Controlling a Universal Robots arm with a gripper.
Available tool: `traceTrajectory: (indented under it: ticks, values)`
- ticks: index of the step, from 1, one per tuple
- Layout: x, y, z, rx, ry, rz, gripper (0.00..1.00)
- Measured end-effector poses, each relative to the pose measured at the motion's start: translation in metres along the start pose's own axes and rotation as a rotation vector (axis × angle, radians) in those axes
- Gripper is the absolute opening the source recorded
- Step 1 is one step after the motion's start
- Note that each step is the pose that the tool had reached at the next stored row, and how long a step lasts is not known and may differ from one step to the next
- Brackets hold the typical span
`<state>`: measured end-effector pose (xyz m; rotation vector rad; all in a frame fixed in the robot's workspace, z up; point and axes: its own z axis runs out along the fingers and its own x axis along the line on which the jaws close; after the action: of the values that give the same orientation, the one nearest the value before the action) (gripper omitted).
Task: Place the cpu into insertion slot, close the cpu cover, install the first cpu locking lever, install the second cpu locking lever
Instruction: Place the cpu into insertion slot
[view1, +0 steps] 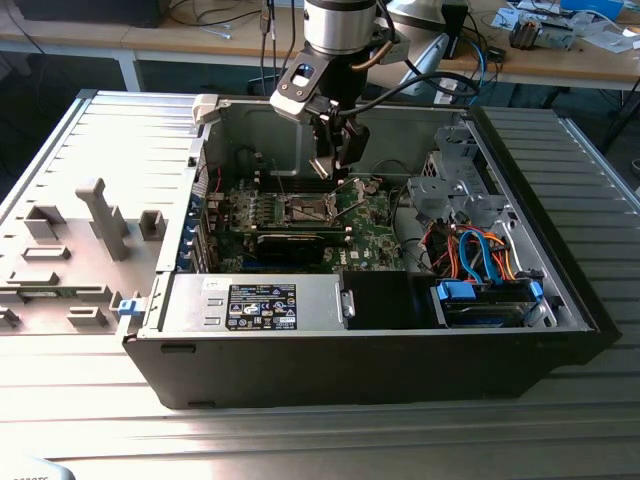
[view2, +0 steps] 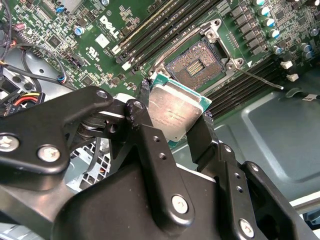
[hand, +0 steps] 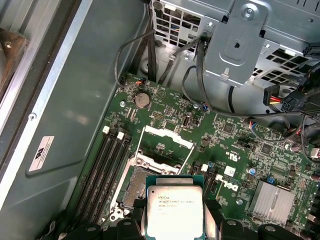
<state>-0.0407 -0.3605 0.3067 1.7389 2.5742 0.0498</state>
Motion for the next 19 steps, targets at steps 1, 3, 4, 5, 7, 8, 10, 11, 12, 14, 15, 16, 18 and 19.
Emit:
traceTrajectory:
  ticks: [1, 3, 4, 5, 7, 8, 10, 11, 12, 14, 15, 16, 18, 19]
  values:
    - [0.0000, 0.0000, 0.0000, 0.0000, -0.0001, 0.001, 0.54]
    - [0.0000, 0.0000, 0.0000, 0.0001, -0.0001, 0.002, 0.54]
    - [0.0000, 0.0000, 0.0000, 0.0000, -0.0002, 0.003, 0.54]
    - [0.0000, 0.0000, 0.0001, 0.0000, -0.0002, 0.004, 0.54]
    - [0.0000, 0.0000, 0.0001, 0.0000, -0.0003, 0.005, 0.54]
    - [0.0000, 0.0000, 0.0001, 0.0001, -0.0003, 0.006, 0.54]
    - [0.0000, 0.0000, 0.0001, 0.0001, -0.0004, 0.008, 0.54]
    - [0.0000, 0.0000, 0.0002, 0.0001, -0.0004, 0.009, 0.54]
    - [0.0000, 0.0000, 0.0001, 0.0001, -0.0005, 0.010, 0.54]
    - [0.0000, 0.0000, 0.0002, 0.0001, -0.0006, 0.011, 0.54]
    - [0.0000, 0.0000, 0.0002, 0.0001, -0.0006, 0.013, 0.54]
    - [0.0000, 0.0000, 0.0002, 0.0001, -0.0007, 0.014, 0.54]
    - [0.0000, 0.0000, 0.0003, 0.0001, -0.0007, 0.015, 0.54]
    - [0.0000, 0.0000, 0.0003, 0.0002, -0.0008, 0.016, 0.54]
